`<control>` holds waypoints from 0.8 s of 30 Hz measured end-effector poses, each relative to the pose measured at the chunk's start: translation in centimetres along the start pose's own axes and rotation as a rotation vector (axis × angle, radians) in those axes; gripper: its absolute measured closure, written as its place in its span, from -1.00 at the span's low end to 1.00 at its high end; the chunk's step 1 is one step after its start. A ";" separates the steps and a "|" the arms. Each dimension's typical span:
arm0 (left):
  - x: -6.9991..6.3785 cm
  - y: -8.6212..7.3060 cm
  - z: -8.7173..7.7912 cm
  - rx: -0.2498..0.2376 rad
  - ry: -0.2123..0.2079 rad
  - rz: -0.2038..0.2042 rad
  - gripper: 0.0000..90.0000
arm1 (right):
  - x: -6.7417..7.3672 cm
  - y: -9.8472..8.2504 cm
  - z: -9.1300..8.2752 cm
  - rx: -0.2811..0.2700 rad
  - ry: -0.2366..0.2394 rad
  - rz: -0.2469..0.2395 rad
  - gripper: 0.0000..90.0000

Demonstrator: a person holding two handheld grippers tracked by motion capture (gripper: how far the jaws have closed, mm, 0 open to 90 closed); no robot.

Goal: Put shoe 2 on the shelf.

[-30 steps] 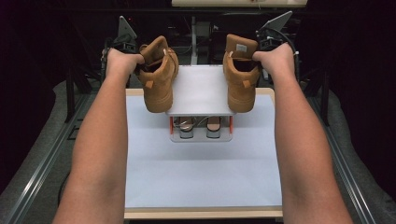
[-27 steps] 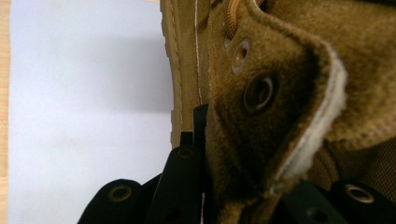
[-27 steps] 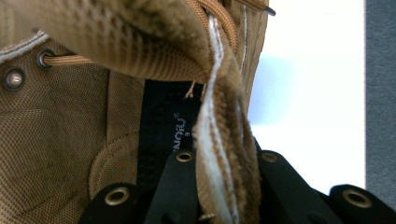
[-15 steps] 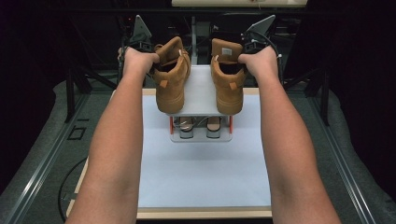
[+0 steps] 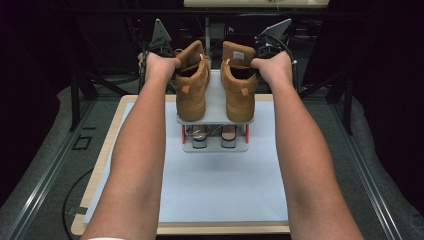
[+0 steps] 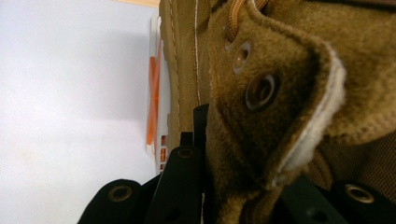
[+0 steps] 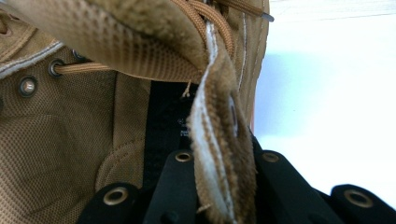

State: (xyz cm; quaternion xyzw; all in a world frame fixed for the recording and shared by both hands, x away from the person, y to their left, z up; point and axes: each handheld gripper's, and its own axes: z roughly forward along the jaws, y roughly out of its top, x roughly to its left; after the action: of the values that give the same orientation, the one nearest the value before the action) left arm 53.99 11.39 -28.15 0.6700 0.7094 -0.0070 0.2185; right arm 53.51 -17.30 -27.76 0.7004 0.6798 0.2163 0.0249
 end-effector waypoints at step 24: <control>-0.9 -0.5 1.5 -0.024 -0.008 -0.012 0.85 | 0.5 0.6 1.2 0.006 0.036 0.031 0.86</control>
State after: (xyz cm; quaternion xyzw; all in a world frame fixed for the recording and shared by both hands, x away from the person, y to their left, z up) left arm 53.92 10.01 -29.32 0.6630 0.7126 -0.0027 0.2295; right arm 54.50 -16.52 -28.47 0.7068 0.6698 0.2274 0.0074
